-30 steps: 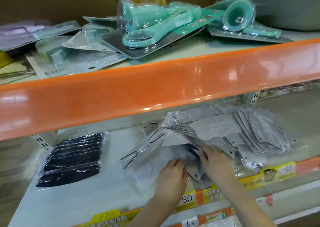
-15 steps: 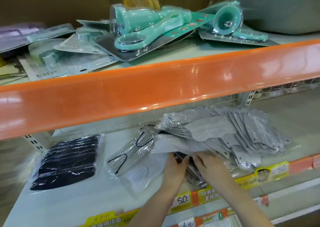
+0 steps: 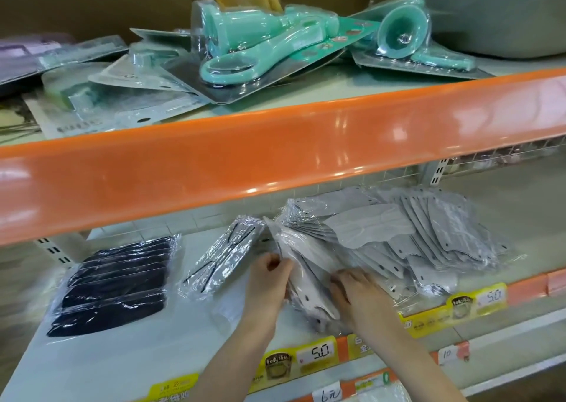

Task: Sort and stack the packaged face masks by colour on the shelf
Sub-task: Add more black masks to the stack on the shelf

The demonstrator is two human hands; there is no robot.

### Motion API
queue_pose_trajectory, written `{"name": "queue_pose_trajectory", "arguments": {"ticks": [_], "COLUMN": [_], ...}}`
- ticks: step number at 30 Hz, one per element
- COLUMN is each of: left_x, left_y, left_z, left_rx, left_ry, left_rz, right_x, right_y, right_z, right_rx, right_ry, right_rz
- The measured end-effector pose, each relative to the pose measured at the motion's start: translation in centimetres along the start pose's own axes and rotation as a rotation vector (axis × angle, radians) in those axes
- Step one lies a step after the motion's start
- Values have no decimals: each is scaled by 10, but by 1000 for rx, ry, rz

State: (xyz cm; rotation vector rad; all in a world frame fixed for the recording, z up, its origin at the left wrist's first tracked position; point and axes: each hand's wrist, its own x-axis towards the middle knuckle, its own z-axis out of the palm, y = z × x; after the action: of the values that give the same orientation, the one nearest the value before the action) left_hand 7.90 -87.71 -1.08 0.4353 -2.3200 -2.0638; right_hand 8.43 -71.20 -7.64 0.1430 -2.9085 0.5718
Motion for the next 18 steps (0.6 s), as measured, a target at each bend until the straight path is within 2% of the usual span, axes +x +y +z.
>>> {"name": "queue_pose_trajectory", "arguments": {"ticks": [4,9,14,16,18], "left_x": [-8,1,16,23,31], "left_y": [39,57,44,33,14], "left_z": [-31,-59,-55,-46,-38], "left_rx": [52,471,918,1028,1102], "left_ry": [-1,190,358,386,343], "left_rz": [96,382,802,893,933], "right_x": [7,15,16,16,14], "right_y": [-4,-16,-31,-38,-44], "right_z": [-3,-3,-14,-20,-28], "right_rx": [87,286,388,431,444], "right_ry": [-59,125,350,413,476], "right_rz": [62,106,-27,-87,-179]}}
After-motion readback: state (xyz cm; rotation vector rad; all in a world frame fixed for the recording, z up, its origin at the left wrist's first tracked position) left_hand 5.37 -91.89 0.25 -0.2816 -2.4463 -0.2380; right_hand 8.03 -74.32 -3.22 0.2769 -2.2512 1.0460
